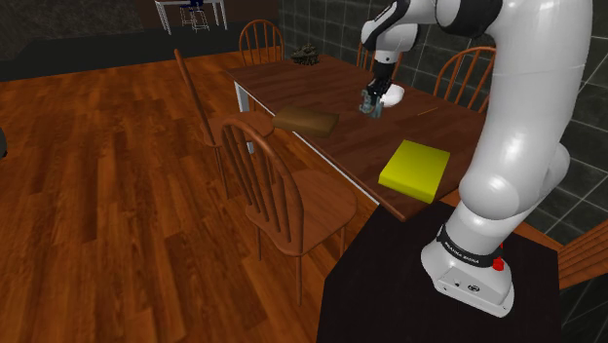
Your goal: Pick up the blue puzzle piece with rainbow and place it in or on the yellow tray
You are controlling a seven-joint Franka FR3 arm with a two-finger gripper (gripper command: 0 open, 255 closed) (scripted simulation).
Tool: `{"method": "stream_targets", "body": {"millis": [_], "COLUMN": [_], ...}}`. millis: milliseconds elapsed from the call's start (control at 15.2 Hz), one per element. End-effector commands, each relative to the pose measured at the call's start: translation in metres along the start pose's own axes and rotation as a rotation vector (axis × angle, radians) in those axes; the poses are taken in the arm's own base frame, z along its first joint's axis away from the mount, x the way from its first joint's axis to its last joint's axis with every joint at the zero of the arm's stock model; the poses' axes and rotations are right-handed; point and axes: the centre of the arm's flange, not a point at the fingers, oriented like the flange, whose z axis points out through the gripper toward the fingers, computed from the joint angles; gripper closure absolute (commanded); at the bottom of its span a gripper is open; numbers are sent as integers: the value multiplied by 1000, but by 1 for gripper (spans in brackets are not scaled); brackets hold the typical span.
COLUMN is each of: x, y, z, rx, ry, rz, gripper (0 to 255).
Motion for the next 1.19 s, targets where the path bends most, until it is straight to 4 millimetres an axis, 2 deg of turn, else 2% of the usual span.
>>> {"method": "stream_targets", "body": {"millis": [0, 132, 1122], "x": [0, 0, -196], "y": [0, 0, -22], "z": [-11, -16, -39], "rx": [0, 0, 0], "ry": [0, 0, 0], "rz": [0, 0, 0], "gripper": [255, 255, 255]}}
